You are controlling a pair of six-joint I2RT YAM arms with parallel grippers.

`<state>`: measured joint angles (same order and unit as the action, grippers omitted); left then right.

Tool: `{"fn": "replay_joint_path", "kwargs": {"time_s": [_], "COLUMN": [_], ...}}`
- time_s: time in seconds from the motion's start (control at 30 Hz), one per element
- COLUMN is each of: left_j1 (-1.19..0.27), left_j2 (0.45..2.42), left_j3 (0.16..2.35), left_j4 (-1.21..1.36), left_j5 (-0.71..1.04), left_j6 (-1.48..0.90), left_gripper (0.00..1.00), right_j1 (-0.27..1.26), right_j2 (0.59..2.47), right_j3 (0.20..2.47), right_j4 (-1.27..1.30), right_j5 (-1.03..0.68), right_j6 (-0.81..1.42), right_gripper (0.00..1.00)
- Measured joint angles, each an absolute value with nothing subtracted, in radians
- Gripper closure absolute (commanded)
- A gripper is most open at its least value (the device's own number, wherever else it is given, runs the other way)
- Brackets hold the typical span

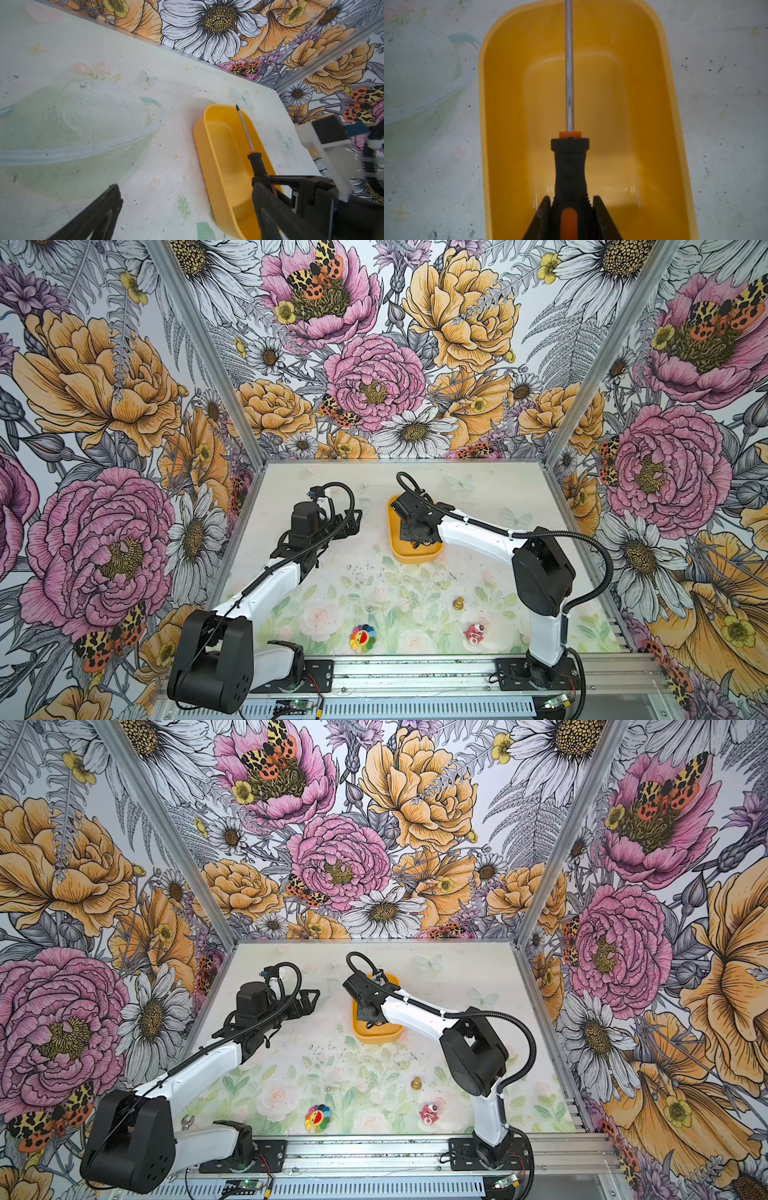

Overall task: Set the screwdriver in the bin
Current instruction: 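Lower the screwdriver into the yellow bin and open the right gripper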

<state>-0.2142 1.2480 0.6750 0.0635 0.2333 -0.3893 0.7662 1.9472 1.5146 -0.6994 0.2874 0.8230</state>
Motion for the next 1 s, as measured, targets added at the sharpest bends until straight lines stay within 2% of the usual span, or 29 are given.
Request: {"fn": "replay_joint_path", "kwargs": {"time_s": [0.57,1.0], "left_j1": [-0.214,-0.221], "left_j2": [1.268,1.282], "left_j3": [0.675,0.675], "left_j4": [0.063,0.063], "left_j5": [0.233,0.234], "left_j6": [-0.389,-0.386], "left_gripper": [0.01,0.01], "right_j1": [0.767,0.766], "right_j2": [1.950,2.039], "right_j3": [1.445,1.446], "right_j4": [-0.699,-0.699], "right_j5": [0.264,0.260], "right_j6": [0.841,0.818], "right_gripper": [1.00,1.00]}}
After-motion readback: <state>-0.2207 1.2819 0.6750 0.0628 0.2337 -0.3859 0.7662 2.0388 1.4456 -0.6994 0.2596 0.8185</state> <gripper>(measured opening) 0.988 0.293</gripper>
